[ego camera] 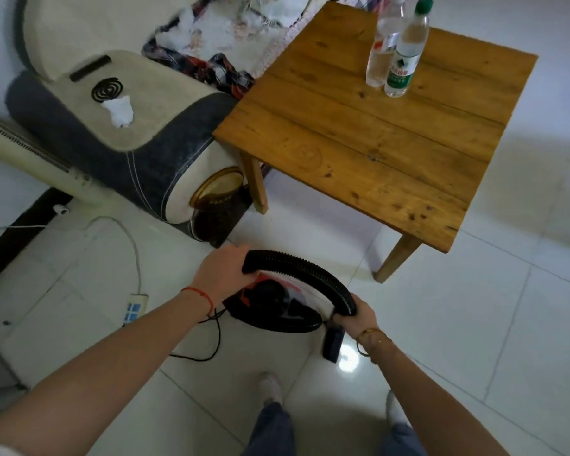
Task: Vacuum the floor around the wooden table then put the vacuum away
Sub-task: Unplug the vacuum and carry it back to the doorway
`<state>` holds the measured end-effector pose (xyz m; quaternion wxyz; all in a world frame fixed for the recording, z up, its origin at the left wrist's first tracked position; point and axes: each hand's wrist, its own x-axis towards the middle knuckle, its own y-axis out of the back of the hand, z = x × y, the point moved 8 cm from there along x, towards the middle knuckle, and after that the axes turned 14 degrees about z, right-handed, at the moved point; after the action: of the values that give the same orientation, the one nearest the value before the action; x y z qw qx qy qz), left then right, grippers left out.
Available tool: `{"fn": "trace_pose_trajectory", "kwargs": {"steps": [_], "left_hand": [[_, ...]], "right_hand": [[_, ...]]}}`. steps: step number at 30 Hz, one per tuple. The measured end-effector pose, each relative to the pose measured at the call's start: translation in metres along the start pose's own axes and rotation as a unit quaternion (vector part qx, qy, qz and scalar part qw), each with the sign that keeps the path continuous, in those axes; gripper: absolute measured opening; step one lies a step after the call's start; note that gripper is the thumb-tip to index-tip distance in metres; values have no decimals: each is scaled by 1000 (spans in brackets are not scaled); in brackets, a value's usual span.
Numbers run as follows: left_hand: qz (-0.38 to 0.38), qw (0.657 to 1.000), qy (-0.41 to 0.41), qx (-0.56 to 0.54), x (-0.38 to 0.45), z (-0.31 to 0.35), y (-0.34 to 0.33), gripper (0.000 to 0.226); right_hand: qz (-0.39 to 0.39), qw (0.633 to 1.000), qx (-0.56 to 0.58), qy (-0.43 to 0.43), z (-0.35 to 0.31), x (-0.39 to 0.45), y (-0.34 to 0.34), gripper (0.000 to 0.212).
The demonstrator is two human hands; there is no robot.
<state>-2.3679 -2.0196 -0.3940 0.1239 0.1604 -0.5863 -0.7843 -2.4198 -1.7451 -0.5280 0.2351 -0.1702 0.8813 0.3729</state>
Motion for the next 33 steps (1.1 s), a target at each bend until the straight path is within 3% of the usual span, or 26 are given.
{"fn": "trace_pose_trajectory", "kwargs": {"steps": [7,12,18,21,22,27,33], "left_hand": [[63,991,94,-70,-4,-72,-16,29],[17,975,198,-104,-28,-113,-69,35],[-11,919,318,-233,-65,-130,-149,38],[-39,876,363,-314,-84,-129,-199,44],[-27,866,367,-339,-87,-126,-209,48],[91,896,258,-351,-86,-92,-203,32],[142,866,182,-444,-89,-61,-202,27]], "right_hand": [[70,996,52,-16,-1,-1,-17,33],[108,991,72,28,-4,7,-22,34],[158,978,89,102,-7,20,-29,26],[185,970,99,123,1,28,-34,34],[185,969,103,130,5,30,-38,39],[124,964,95,215,17,23,-71,78],[97,950,155,251,25,20,-113,127]]}}
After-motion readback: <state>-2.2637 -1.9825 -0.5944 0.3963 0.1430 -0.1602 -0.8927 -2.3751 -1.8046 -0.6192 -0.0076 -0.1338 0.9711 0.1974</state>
